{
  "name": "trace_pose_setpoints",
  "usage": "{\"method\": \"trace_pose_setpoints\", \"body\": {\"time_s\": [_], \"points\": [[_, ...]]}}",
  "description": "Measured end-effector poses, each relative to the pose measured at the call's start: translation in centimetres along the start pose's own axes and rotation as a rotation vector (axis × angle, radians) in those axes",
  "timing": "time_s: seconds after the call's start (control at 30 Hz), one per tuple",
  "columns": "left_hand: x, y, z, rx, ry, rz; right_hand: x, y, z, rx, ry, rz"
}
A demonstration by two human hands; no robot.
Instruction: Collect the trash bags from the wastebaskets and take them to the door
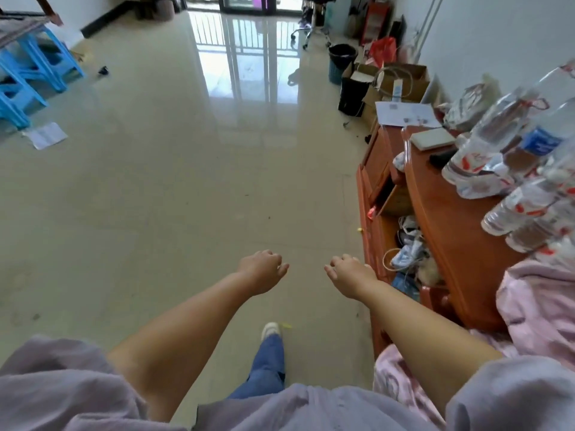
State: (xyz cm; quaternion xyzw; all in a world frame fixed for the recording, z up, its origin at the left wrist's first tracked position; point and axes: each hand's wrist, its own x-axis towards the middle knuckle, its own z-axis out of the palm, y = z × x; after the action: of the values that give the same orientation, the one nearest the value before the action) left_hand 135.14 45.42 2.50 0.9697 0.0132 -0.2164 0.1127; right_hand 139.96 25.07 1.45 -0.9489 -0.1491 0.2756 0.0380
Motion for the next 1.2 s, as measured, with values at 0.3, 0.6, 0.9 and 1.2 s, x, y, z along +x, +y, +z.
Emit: {"method": "trace_pose_setpoints", "body": {"time_s": [0.3,0.6,0.9,1.2], "points": [[21.8,-3.4,-13.8,0.062,-0.020,0.049,19.4,1.7,-14.0,0.006,0.020,0.034],[45.8,-3.8,-23.5,0.029,0.007,0.005,41.1,6.9,-27.6,-0.007,0.036,0.011],[66.0,-4.7,-34.9,-0.083,0.036,-0.048,62.2,10.5,-42.5,-0.036,0.017,-0.036],[88.6,-12.3,-47.5,-0.035,0.052,-0.034,85.9,7.8,-54.0,0.041,0.032,-0.006]]}}
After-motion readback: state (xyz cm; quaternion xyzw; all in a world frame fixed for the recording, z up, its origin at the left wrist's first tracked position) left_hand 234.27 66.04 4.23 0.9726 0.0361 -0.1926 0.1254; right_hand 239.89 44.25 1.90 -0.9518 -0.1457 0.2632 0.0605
